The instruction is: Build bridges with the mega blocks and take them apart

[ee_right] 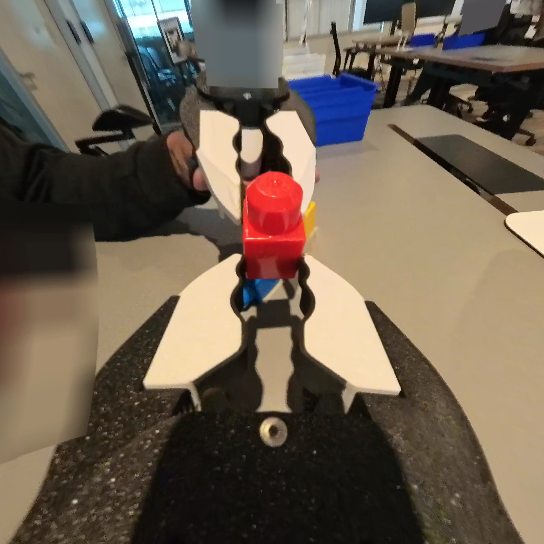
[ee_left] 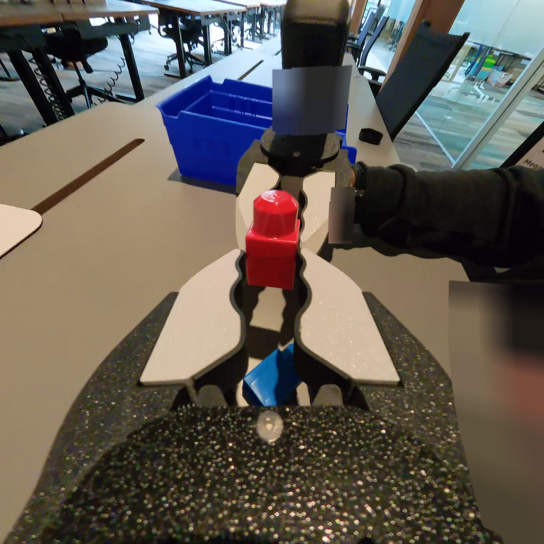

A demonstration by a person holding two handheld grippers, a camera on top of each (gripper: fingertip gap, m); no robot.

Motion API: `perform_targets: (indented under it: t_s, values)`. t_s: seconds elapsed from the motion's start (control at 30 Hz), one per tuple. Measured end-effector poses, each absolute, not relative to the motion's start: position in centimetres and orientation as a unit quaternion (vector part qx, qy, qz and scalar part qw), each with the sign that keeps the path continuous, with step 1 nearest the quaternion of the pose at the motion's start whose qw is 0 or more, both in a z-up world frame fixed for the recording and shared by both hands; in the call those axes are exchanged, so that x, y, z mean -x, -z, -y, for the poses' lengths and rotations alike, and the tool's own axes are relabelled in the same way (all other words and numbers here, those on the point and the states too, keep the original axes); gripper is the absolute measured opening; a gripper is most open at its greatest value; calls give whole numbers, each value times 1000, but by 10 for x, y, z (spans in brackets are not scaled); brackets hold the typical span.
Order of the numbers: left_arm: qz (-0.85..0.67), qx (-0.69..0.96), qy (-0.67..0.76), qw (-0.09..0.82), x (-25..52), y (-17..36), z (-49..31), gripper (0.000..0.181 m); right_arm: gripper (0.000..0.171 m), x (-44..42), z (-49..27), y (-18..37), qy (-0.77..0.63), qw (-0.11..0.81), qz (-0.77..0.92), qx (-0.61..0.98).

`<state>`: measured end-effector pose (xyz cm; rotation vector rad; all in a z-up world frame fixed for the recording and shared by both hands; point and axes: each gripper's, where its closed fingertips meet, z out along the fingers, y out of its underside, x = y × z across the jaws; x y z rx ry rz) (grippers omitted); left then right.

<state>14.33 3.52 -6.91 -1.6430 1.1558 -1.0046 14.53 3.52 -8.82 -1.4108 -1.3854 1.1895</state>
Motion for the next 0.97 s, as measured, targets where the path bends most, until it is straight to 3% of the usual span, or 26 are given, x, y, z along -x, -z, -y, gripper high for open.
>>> perform_targets:
  t_s: [0.03, 0.43, 0.9, 0.97]
  values:
    - [-465, 661, 403, 429, -142, 70, -35, 27, 35, -146, -37, 92, -462, 401, 552, 567]
    - [-455, 690, 383, 412, -117, 71, -41, 21, 35, -161, -61, 169, -275, 303, 605, 683]
    - [-524, 692, 326, 375, -100, 86, -26, 33, 36, -165, -55, 181, -246, 276, 635, 679]
    - [-542, 686, 309, 373, -99, 89, -23, 38, 44, -164, -53, 178, -254, 285, 638, 669]
